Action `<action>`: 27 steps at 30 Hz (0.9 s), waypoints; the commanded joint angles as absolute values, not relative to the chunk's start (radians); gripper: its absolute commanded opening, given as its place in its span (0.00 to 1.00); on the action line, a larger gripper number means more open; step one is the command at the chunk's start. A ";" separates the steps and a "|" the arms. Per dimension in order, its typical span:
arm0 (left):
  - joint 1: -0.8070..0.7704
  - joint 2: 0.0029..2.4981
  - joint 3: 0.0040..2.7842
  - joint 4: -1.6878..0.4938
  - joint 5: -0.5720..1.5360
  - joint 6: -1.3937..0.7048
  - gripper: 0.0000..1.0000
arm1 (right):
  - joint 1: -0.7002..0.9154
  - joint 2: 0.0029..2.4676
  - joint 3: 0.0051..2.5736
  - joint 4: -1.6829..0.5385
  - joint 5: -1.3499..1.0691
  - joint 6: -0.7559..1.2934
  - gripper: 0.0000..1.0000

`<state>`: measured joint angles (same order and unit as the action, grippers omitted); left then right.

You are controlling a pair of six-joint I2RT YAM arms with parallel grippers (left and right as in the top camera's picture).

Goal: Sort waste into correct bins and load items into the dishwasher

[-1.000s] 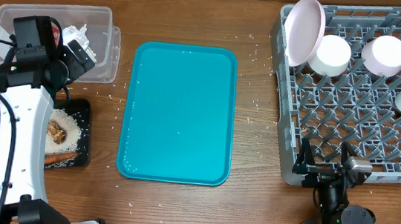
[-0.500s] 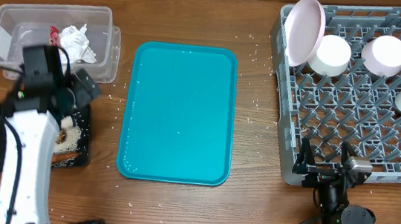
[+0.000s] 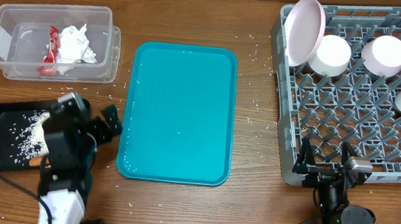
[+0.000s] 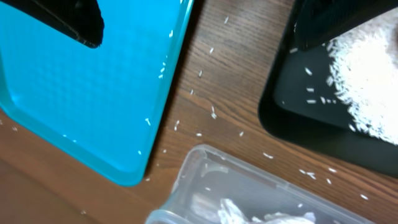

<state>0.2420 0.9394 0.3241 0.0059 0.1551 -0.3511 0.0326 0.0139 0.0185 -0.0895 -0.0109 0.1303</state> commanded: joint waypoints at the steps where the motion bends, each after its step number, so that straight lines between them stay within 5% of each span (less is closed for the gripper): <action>1: 0.235 0.847 0.220 0.067 0.193 -0.310 1.00 | 0.028 0.003 0.008 -0.084 -0.002 0.123 1.00; 17: 0.217 0.328 0.005 0.075 0.234 -0.276 1.00 | 0.028 0.003 0.008 -0.084 -0.002 0.123 1.00; 27: 0.004 0.050 0.004 -0.068 0.094 -0.050 1.00 | 0.028 0.003 0.008 -0.084 -0.002 0.123 1.00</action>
<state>0.0551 0.1253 0.0086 -0.0612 0.1848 -0.1432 0.0322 0.0139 0.0185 -0.0898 -0.0105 0.1299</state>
